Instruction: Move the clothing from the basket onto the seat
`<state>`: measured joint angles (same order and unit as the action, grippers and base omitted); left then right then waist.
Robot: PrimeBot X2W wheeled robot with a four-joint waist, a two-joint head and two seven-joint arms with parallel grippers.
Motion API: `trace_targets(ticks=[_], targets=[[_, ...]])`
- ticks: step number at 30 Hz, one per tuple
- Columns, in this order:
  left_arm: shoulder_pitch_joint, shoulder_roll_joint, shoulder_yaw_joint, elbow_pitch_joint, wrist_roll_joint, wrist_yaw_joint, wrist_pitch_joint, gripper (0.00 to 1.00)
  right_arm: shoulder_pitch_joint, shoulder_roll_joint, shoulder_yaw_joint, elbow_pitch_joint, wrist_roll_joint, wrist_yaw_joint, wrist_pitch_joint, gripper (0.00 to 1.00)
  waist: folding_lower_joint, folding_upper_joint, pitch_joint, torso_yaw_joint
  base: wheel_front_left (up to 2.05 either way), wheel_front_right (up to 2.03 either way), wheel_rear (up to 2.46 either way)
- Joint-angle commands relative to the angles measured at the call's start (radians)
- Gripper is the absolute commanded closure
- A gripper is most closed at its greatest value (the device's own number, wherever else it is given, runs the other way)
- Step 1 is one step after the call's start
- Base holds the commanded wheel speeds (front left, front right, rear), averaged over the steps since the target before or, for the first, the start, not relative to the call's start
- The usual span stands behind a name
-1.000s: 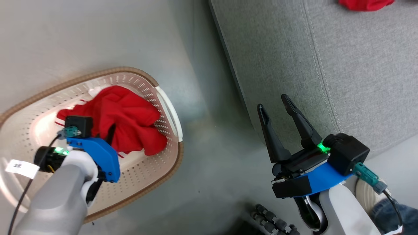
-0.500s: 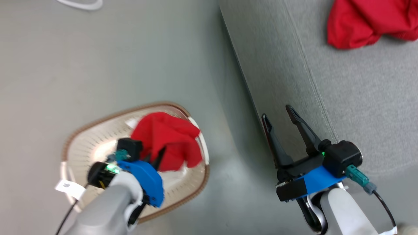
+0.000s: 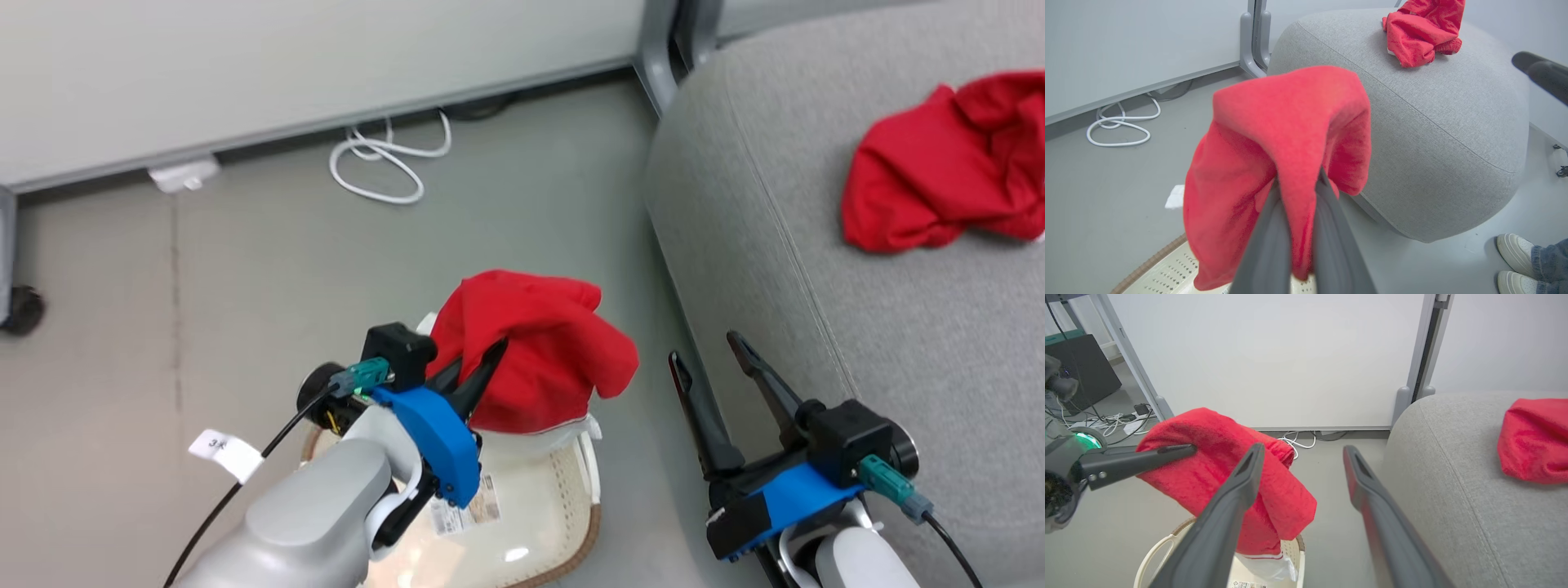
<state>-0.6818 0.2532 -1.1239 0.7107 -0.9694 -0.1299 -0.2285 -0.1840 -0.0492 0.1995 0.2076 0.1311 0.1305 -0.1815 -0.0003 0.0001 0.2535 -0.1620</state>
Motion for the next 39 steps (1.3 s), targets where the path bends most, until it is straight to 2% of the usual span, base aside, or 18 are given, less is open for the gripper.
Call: trace_targets(ticks=[1, 9, 19, 27, 39], targets=[[-0.033, -0.002, -0.016, -0.002, 0.001, -0.001, -0.007, 1.00, 0.022, -0.002, -0.002, -0.009, -0.007, 0.000, 0.011, 0.00, 0.0003, -0.0001, -0.072, 0.059, 0.00, 0.00, 0.00], [-0.147, -0.031, -0.060, -0.017, -0.027, -0.001, -0.019, 1.00, 0.066, -0.002, 0.008, -0.027, -0.002, 0.000, 0.045, 0.00, 0.0003, -0.0001, -0.150, 0.088, 0.00, 0.00, 0.00], [-0.252, -0.081, -0.071, -0.003, -0.048, -0.001, -0.030, 1.00, 0.098, -0.002, 0.035, -0.035, 0.005, 0.000, 0.075, 0.00, 0.0003, -0.0001, -0.220, 0.103, 0.00, 0.00, 0.00], [-0.265, -0.105, -0.086, 0.012, -0.060, -0.001, -0.034, 1.00, 0.107, -0.002, 0.056, -0.036, 0.014, 0.000, 0.085, 0.00, 0.0003, -0.0001, -0.247, 0.104, 0.00, 0.00, 0.00], [-0.266, -0.106, -0.108, 0.024, -0.075, -0.001, -0.037, 1.00, 0.077, -0.002, 0.075, -0.012, 0.034, 0.000, 0.098, 0.00, 0.0003, -0.0001, -0.248, 0.104, 0.00, 0.00, 0.00]])
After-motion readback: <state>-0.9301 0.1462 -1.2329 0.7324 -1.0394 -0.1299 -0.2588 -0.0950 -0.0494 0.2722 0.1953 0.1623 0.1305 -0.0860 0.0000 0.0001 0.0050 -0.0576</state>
